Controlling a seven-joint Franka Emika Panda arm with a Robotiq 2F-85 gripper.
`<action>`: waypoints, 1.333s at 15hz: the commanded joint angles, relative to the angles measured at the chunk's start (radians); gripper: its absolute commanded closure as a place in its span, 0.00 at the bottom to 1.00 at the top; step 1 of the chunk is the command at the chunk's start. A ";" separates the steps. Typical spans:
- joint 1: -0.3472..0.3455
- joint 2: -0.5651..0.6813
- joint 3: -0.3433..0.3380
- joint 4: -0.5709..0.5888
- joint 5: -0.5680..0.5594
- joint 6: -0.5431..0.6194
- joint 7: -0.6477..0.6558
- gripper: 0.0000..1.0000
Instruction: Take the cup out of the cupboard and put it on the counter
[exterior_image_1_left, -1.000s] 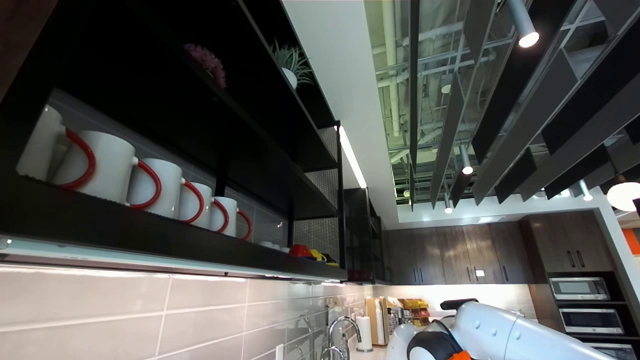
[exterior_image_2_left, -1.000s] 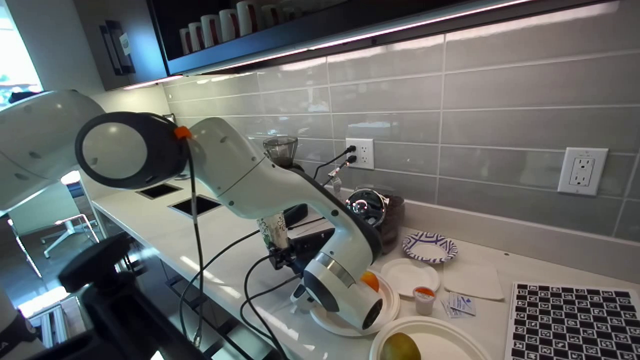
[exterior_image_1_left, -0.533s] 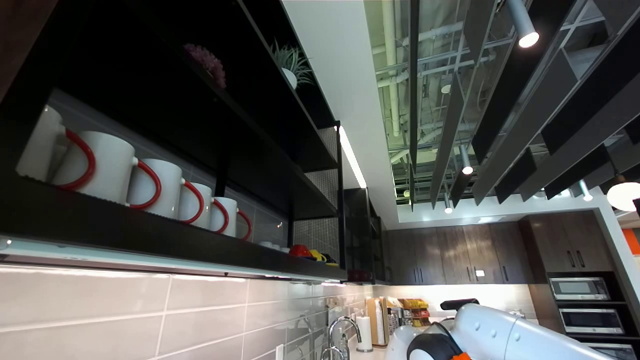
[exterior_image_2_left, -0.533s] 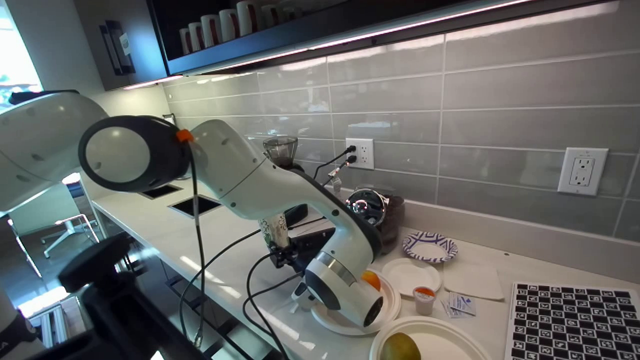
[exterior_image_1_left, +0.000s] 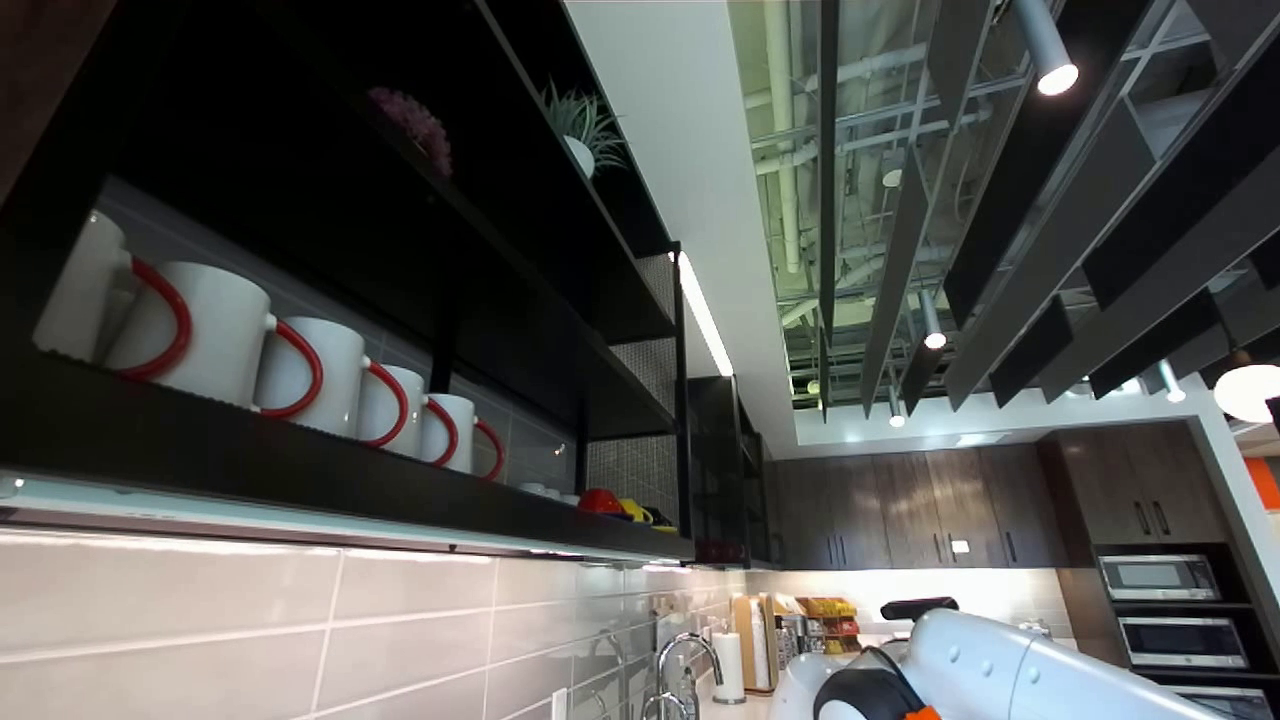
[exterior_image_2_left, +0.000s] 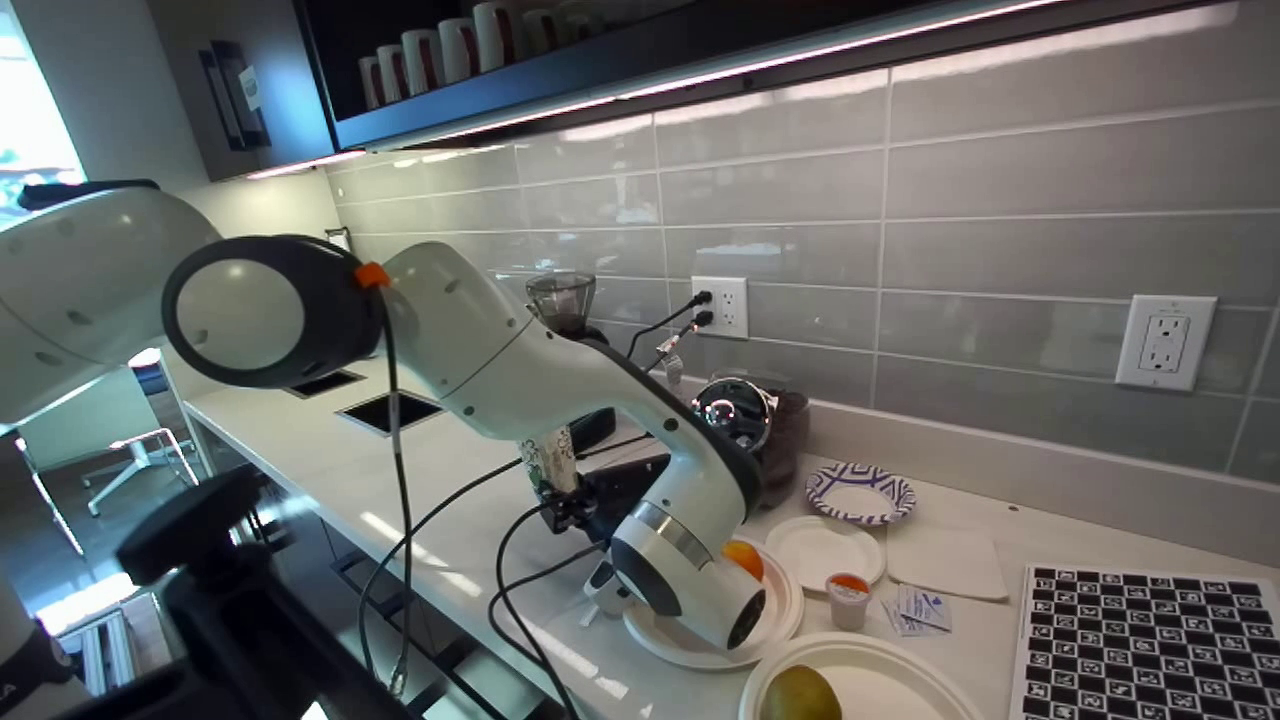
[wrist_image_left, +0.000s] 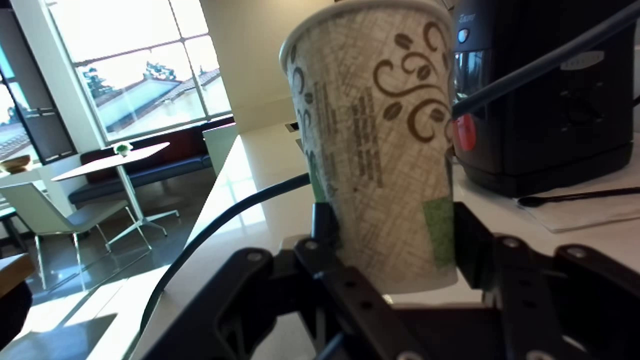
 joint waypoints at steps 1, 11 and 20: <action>-0.004 0.045 0.007 0.055 0.031 -0.012 0.037 0.66; -0.003 0.039 0.007 0.050 0.053 0.008 0.078 0.00; 0.018 -0.045 -0.041 -0.048 0.025 0.054 0.013 0.00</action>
